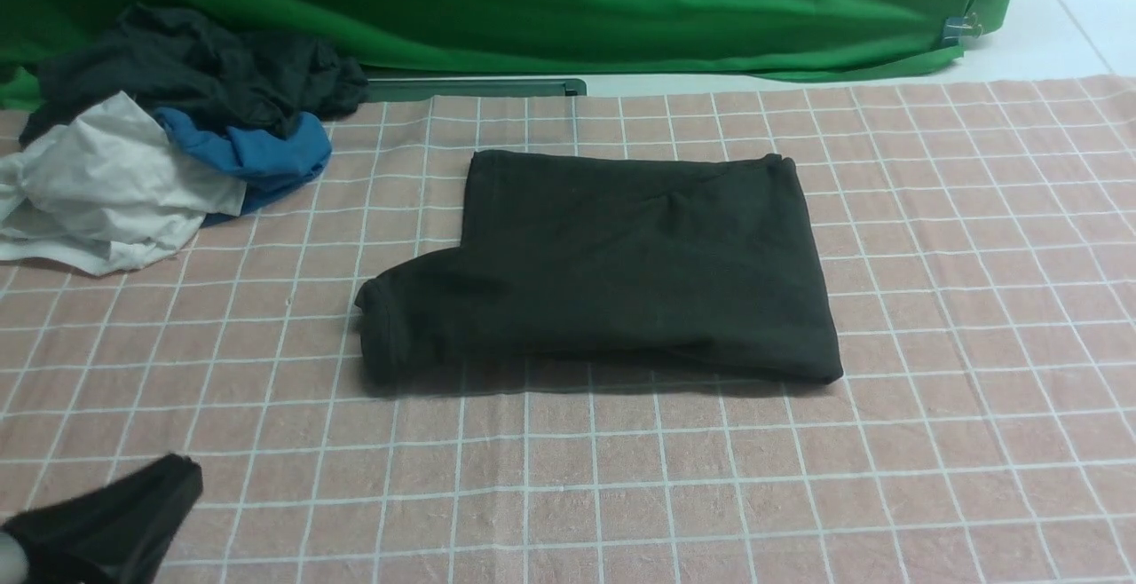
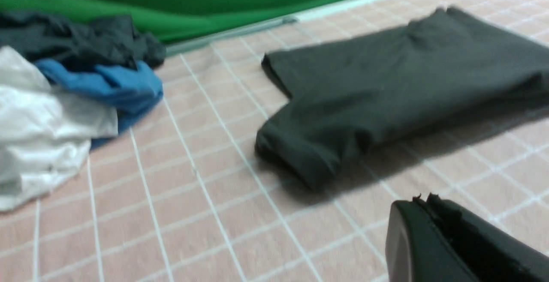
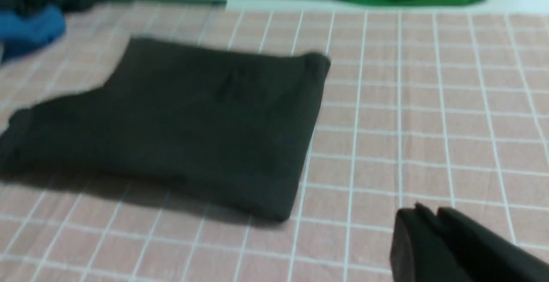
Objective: Fold a long-sleeved shirt over a pink coffee tablecloth.
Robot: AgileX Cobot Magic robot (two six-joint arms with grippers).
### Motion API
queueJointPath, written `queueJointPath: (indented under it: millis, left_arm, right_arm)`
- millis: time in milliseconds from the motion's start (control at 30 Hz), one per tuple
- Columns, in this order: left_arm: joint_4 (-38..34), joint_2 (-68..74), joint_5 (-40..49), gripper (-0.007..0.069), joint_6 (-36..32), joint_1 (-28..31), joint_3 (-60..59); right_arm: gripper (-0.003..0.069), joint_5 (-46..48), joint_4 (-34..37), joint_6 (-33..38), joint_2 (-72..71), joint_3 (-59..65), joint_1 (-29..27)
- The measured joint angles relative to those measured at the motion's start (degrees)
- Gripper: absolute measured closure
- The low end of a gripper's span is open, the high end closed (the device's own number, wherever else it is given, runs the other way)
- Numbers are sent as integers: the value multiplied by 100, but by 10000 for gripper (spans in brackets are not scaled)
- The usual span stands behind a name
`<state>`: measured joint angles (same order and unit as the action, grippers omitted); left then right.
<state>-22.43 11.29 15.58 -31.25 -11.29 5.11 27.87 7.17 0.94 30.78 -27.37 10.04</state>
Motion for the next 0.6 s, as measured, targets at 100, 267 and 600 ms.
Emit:
queueJointPath:
  millis: [100, 267, 600]
  left_arm:
    - [0, 0, 0, 608, 5, 0, -84]
    - [0, 0, -34, 608, 5, 0, -204]
    - [0, 0, -177, 608, 5, 0, -351]
  right_arm:
    - [600, -77, 0, -42, -124, 208, 0]
    - [581, -142, 0, -56, -149, 501, 0]
    - [575, -425, 19, -58, -387, 663, 0]
